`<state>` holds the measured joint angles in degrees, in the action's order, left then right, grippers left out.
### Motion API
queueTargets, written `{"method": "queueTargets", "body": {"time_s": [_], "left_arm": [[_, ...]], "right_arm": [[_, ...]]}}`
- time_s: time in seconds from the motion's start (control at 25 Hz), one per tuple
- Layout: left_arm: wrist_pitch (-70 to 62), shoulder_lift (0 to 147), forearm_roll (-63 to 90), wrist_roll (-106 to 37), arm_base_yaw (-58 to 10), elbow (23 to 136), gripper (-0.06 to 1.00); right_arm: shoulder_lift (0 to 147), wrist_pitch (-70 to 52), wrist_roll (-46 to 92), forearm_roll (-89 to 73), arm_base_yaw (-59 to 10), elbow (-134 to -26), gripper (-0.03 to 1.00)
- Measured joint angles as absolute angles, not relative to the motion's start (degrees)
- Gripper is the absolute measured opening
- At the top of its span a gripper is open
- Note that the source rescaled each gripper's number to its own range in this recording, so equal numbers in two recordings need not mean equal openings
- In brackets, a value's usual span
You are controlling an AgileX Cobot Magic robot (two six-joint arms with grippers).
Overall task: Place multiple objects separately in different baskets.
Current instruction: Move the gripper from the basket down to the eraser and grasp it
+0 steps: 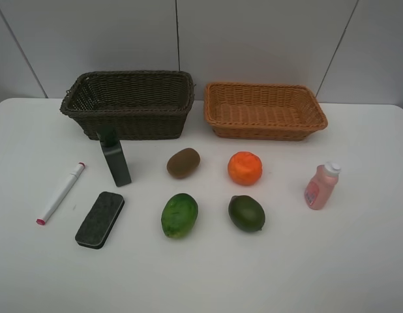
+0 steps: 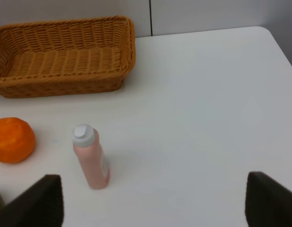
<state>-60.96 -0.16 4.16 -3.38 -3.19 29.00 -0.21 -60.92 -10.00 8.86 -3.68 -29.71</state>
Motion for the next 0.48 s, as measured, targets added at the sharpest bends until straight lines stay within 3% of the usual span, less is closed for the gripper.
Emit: {"method": "queueTargets", "body": {"time_s": [0.48], "left_arm": [[-60.96, -0.16, 4.16, -3.38, -3.19, 29.00, 0.87]], "right_arm": [[-0.21, -60.92, -10.00, 8.86, -3.68, -29.71, 0.94]]}}
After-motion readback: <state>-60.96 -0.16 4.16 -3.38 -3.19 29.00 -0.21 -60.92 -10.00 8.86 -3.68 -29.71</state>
